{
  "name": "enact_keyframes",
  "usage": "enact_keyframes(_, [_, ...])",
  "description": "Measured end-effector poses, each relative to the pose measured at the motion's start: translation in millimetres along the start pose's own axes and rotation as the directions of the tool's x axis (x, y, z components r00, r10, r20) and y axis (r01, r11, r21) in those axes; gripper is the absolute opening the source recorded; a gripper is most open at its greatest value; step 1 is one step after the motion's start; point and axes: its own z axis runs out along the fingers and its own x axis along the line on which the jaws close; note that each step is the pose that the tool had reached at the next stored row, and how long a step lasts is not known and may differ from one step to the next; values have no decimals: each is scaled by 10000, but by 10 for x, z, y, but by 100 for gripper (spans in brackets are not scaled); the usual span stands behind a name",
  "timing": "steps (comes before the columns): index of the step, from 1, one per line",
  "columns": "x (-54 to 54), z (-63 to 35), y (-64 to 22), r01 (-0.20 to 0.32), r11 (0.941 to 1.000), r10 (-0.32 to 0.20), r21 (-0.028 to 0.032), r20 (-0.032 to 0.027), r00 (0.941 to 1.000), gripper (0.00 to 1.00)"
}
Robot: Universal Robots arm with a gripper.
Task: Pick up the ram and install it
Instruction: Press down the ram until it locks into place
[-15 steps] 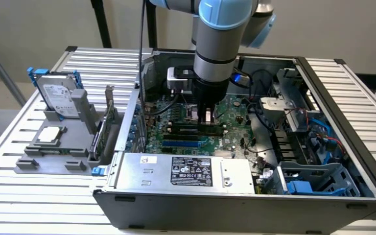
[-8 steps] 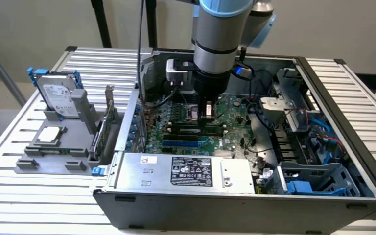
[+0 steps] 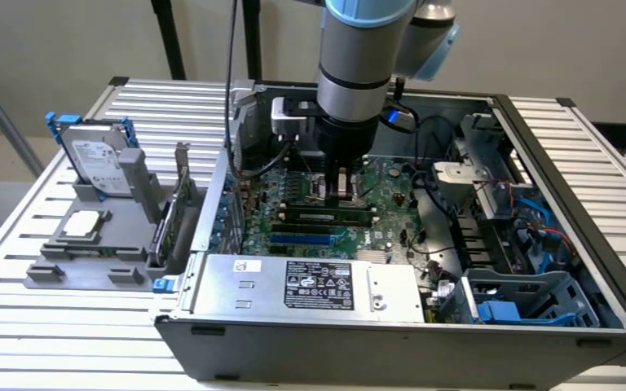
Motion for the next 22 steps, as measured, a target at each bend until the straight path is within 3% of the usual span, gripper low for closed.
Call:
enact_keyframes(11, [0,0,0,1,10000,-1,0,-3,10000,11])
enact_keyframes(13, [0,6,0,-1,10000,1,0,-43,10000,11])
enact_keyframes(16, [2,26,0,-3,10000,3,0,-194,9998,11])
enact_keyframes(22, [5,85,-1,-2,10000,2,0,-215,9998,11])
